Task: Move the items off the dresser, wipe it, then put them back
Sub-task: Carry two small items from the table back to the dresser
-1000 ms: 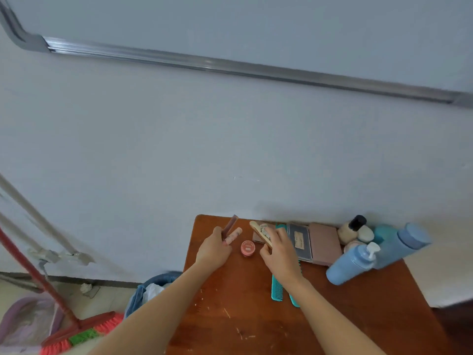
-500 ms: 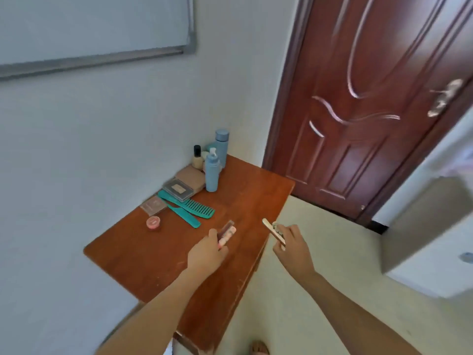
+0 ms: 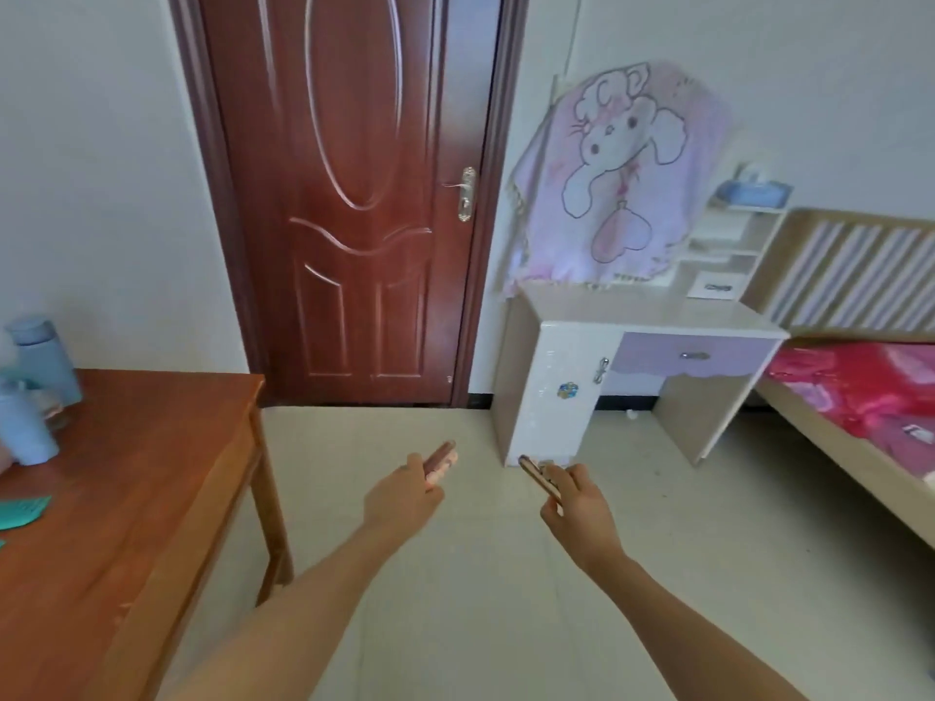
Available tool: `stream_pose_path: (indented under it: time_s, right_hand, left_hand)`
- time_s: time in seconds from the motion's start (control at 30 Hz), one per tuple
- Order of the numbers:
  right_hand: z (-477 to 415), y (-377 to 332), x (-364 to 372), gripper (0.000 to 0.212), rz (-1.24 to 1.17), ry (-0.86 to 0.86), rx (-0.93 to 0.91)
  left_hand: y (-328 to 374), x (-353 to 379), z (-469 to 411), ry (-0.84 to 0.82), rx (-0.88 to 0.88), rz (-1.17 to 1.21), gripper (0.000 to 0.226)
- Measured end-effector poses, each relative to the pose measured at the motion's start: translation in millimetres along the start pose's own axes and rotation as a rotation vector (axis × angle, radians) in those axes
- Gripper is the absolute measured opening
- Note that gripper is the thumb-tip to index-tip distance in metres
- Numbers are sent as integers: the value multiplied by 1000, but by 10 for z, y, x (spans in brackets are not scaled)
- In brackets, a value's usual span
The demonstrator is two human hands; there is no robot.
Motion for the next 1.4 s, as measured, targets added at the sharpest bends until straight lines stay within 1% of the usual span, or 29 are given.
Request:
stream_pose_path:
  time_s: [0.1,0.2,0.27,0.33,0.47,0.53,0.6,0.67,0.83,1.0,1.13,1.23,1.3,1.4]
  right_hand:
    - [185,688,-511,57,84,26,56]
    - [395,1279,-891,50,173,21,124]
    - [535,1590,-1084,51,221,27,143]
    - [595,1834,-1223,52,266,39,120]
    - [573,2222,-1404,53,274,77,139]
    - [535,2390,-1451,53,277,95,144]
    - [443,2570,-1482,54,279,118,130]
    - [275,2777,-1505,55,284,135,106]
    - [-390,3350,-1474,56,289,123,43]
    - [-1134,3940,-1447,55,256,76,22]
    - [-1592,4460,-1574,54,133,133,80]
    - [-1855,4815,-1565,53,125,148,48]
    - [-2081,5052,-1538,53,93,124,44]
    - [-2497,5445,-1454,45,97,85,18]
  left_hand:
    - [720,357,5,-17,37,19,17]
    - [1310,659,51,-38,75,17,16]
    - [1628,826,69,-64,99,12,17]
    - [1895,929,24,-78,125,-15,19]
    - [2312,1044,-133,-99,143,-34,31]
    - [2488,1116,-253,-106,143,-19,29]
    - [2673,1187,-421,-106,135,0,22]
    - [2875,1255,-639,-105,128,24,17]
    - [3291,1362,-1326,-83,104,69,16]
    - [3702,1431,-2126,-66,34,139,15]
    - [4228,1563,-2609,-83,35,160,13]
    - [4582,1723,-2929,-101,47,136,12]
    - [4795,1783,-3159,-104,54,134,13]
    - [5048,1881,-3539,-108,27,171,21]
Point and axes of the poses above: each hand's wrist, its own z-axis away from the middle knuckle, its own x-axis out of the palm, y = z × x, the point moved 3 cm from there along -z, towards the middle knuckle, and after that the axes turned 5 degrees about -z, right-handed, at the moved point
